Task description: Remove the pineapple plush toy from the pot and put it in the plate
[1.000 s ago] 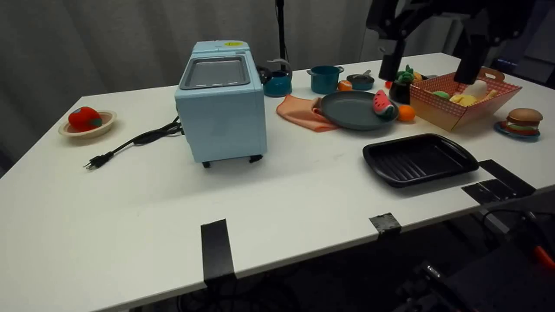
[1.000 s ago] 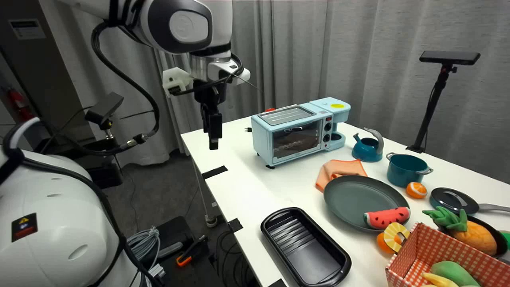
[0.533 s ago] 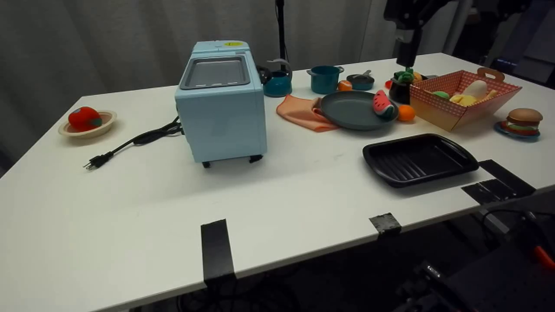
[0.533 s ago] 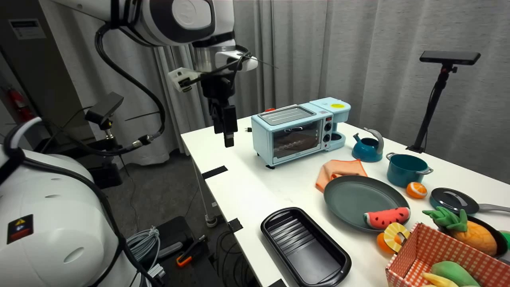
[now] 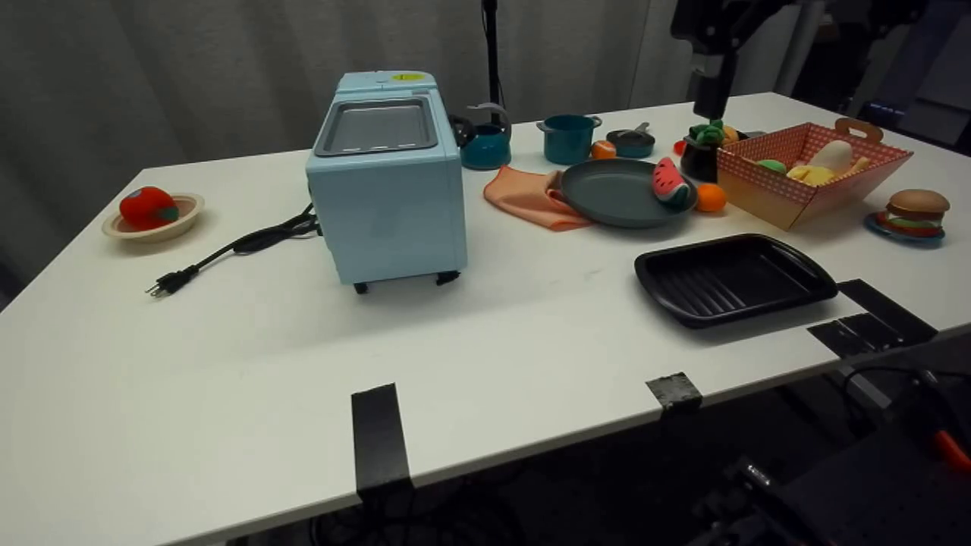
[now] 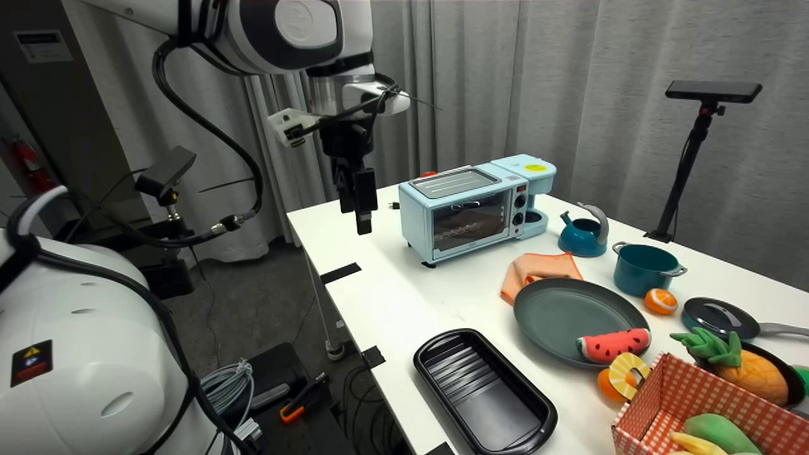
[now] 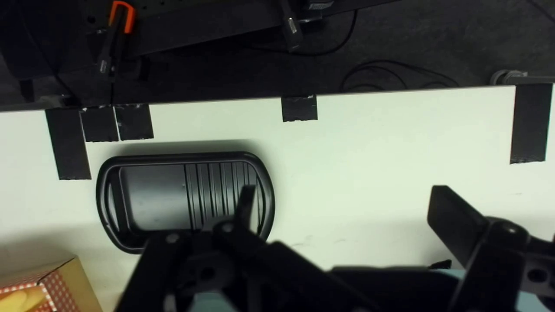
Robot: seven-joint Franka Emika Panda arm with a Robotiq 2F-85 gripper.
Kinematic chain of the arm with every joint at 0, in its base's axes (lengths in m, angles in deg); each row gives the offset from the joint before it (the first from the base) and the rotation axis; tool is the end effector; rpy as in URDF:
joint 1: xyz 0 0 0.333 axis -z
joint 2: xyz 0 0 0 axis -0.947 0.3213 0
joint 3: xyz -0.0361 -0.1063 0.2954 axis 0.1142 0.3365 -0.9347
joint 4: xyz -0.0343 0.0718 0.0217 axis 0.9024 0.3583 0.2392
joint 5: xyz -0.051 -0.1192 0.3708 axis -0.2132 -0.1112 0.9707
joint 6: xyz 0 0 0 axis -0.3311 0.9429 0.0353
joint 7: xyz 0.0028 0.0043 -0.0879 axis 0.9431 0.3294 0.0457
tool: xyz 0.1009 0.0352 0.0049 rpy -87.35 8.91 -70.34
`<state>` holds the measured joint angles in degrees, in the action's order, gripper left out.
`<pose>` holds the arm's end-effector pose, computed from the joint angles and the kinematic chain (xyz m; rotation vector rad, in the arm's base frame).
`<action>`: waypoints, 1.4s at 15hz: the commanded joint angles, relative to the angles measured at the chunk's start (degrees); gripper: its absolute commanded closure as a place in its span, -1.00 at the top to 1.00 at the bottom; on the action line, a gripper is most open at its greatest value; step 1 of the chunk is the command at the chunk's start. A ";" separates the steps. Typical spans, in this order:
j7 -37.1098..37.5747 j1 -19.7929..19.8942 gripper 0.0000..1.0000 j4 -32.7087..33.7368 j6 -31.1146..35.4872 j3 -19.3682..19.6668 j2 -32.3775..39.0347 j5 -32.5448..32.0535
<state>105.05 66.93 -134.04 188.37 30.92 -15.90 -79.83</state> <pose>0.3349 0.1052 0.4560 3.1158 -0.3065 -0.0658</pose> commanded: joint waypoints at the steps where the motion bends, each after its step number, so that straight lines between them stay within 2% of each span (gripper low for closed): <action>1: -1.20 1.70 1.00 2.88 0.99 1.25 2.06 -1.49; 10: -2.87 7.47 1.00 14.42 6.63 6.80 13.45 -6.57; 21: -3.06 11.92 1.00 26.03 14.60 14.31 27.61 -10.18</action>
<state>103.16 77.83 -112.32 201.45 43.86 7.63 -88.93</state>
